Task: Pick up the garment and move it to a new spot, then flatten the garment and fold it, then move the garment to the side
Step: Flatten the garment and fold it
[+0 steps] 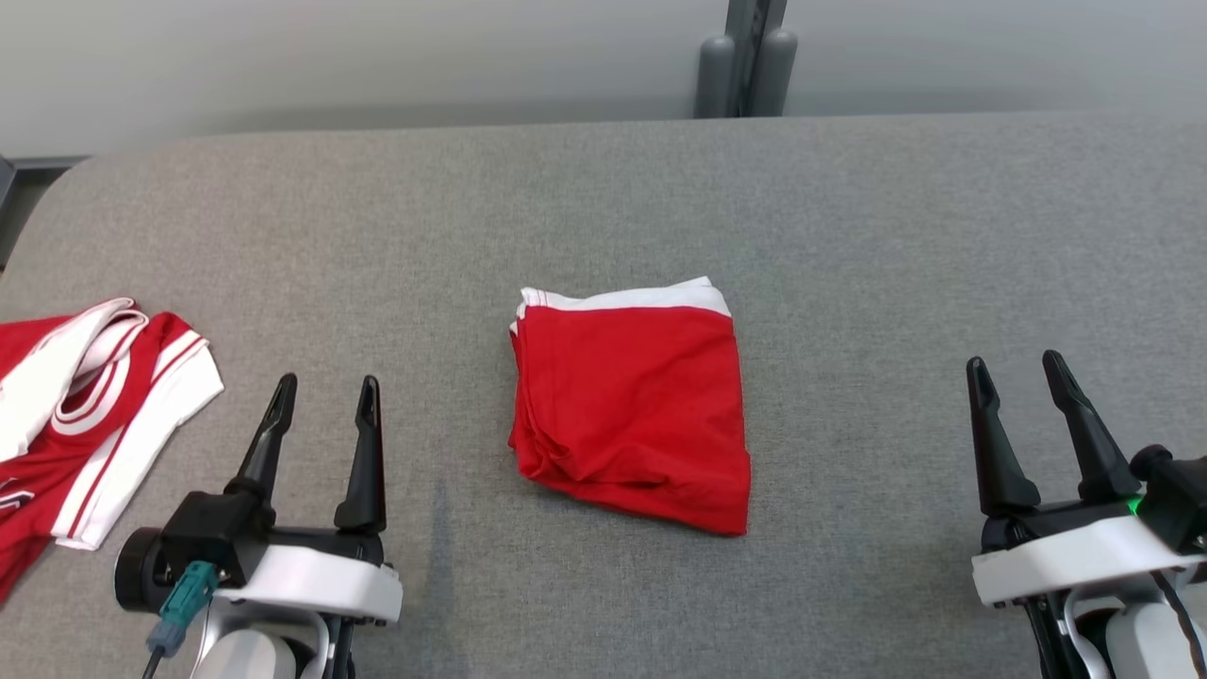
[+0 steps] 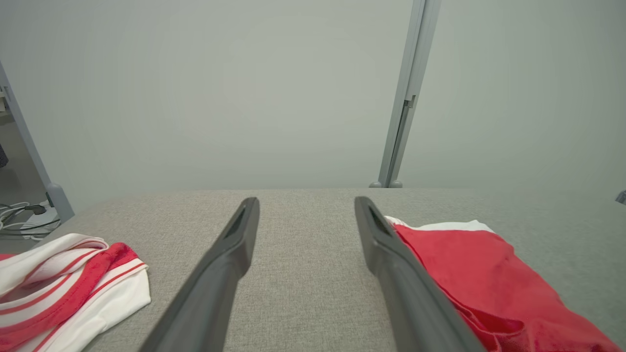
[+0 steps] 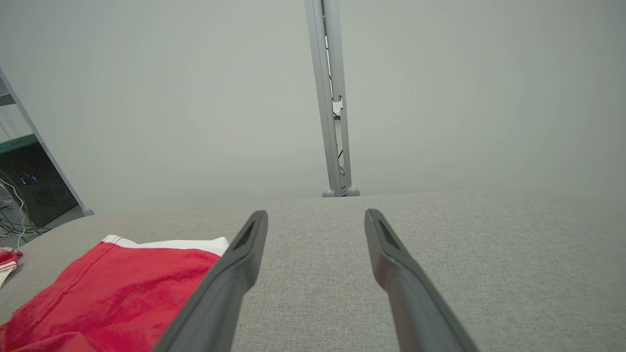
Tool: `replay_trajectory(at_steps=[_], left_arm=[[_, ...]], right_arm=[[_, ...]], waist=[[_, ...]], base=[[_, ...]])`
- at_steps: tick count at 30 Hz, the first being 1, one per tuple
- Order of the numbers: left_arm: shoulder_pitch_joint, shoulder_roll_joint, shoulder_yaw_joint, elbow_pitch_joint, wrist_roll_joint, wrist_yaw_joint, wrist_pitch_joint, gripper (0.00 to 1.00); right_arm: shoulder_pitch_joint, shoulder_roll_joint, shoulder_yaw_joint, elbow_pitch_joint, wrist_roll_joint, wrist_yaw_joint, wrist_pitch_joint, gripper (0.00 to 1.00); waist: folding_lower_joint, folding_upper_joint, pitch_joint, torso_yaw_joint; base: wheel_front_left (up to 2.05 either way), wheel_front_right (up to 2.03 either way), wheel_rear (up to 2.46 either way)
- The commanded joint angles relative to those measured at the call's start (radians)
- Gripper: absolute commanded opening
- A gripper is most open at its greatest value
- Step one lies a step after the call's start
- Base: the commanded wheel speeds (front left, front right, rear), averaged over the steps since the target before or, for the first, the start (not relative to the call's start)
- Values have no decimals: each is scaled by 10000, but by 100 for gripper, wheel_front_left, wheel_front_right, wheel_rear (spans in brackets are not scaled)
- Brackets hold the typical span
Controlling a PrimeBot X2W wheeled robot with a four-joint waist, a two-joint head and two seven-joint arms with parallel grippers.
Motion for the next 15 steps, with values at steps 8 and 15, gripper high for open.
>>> replay_trajectory(at_steps=[8,15], left_arm=[[919,226,27,-512,-132,148,378,100],[1699,457,49,-988,-217,217,750,100]], right_arm=[[854,74,-436,-688,-147,3,401,100],[1409,-26,-494,-1139,-266,3,734,100]], waist=[[0,-1,-840,-86],[0,-1,-1388,-1]], base=[[0,0,0],[0,0,0]])
